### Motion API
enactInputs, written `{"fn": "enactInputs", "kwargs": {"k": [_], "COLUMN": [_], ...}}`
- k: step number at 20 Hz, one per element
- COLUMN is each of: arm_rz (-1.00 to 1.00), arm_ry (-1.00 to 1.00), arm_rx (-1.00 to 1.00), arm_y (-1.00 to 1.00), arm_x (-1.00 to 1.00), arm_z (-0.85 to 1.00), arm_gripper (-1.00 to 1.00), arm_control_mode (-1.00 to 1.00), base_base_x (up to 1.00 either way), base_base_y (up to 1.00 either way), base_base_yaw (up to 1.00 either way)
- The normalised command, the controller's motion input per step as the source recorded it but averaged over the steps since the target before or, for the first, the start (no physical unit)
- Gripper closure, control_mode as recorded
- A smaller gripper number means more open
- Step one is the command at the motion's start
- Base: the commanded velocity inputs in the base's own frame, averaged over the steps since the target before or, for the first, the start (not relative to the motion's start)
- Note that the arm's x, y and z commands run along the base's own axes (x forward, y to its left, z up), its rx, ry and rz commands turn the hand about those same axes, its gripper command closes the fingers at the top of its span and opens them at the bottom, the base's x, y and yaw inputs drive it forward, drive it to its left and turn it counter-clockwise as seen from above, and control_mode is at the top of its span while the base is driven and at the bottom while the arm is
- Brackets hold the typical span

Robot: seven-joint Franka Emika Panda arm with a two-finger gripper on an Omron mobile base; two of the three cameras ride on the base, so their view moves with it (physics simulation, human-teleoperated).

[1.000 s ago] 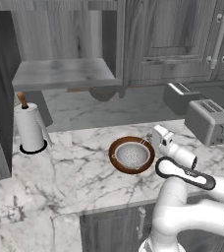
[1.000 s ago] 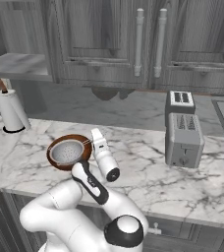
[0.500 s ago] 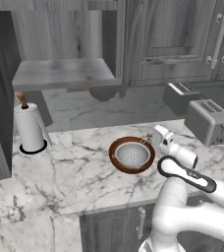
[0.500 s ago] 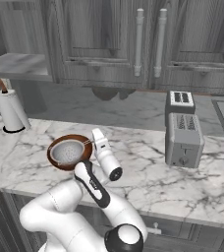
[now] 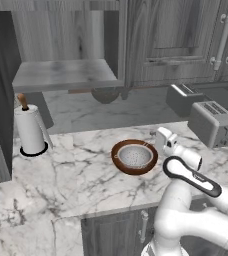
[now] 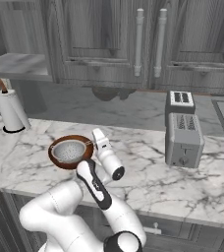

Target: Open the cabinet and setup a tea strainer by placing it in the bowl upright.

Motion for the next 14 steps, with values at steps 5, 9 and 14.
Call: {"fn": "enactInputs", "kwargs": {"k": [5,9,14], "arm_rz": [0.01,0.00,0.00], "arm_ry": [0.01,0.09,0.08], "arm_rx": [0.00,-0.04,-0.07], "arm_y": [0.00,-0.04,-0.08], "arm_x": [-0.01,-0.11,-0.45], "arm_z": [0.00,0.01,0.25], "arm_gripper": [-1.00,-1.00,-1.00], "arm_control_mode": [-1.00,-1.00,-1.00], "base_base_x": [0.00,0.00,0.00], "base_base_y": [0.00,0.00,0.00], "base_base_yaw": [0.00,0.00,0.00]}}
